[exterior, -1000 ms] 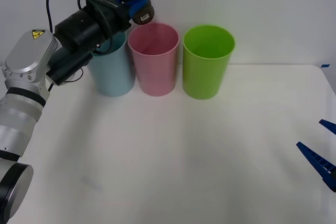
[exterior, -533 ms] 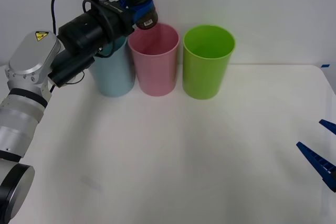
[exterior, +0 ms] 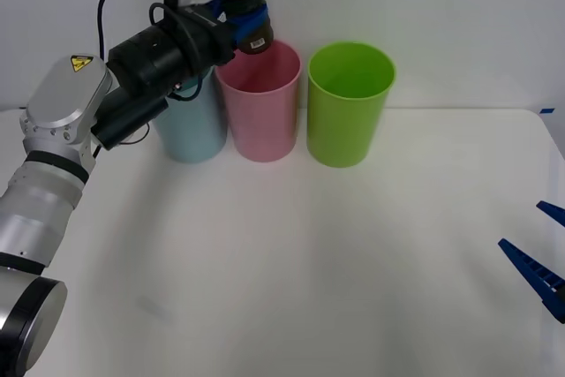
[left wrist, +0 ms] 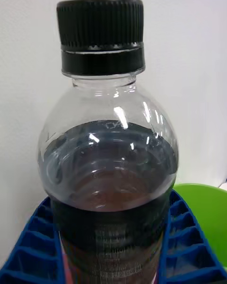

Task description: Grasp the object on the table and drop it into the matching bin: aluminum can to the light blue bin, PET bottle to the pink bin.

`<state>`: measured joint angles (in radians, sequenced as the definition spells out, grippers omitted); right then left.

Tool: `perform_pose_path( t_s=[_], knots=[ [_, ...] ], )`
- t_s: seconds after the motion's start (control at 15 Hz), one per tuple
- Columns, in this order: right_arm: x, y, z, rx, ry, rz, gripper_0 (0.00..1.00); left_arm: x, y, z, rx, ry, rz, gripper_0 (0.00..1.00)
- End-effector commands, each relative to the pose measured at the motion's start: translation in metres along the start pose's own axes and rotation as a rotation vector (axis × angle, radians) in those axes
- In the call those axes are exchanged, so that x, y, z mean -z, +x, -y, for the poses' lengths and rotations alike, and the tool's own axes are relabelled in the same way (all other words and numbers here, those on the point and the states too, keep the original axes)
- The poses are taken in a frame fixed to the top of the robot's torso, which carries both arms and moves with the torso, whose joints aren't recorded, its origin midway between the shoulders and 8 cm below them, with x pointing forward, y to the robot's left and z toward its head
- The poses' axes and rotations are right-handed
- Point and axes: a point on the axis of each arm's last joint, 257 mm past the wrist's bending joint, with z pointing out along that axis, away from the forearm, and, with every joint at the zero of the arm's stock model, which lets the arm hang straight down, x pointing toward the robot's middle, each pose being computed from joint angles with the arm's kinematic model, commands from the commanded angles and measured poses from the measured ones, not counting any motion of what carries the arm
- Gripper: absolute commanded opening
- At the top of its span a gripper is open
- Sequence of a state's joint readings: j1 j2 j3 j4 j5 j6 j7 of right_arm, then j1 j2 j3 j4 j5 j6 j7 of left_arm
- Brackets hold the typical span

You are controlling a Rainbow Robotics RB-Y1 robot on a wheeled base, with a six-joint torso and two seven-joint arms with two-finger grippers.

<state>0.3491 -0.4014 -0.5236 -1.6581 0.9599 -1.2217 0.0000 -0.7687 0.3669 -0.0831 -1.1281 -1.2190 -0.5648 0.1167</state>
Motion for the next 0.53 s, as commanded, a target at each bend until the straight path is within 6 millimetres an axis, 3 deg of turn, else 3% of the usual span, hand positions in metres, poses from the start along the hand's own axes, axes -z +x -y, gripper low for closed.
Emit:
perform_pose_path(
  t_s=[0.07, 0.53],
  knots=[
    [0.0000, 0.0000, 0.0000, 0.000, 0.000, 0.000, 1.00, 0.0001, -0.0004, 0.0003, 0.005, 0.001, 0.003, 1.00],
    [0.0000, 0.0000, 0.0000, 0.000, 0.000, 0.000, 1.00, 0.0049, -0.0036, -0.0024, 0.027, 0.011, 0.009, 1.00]
  ],
)
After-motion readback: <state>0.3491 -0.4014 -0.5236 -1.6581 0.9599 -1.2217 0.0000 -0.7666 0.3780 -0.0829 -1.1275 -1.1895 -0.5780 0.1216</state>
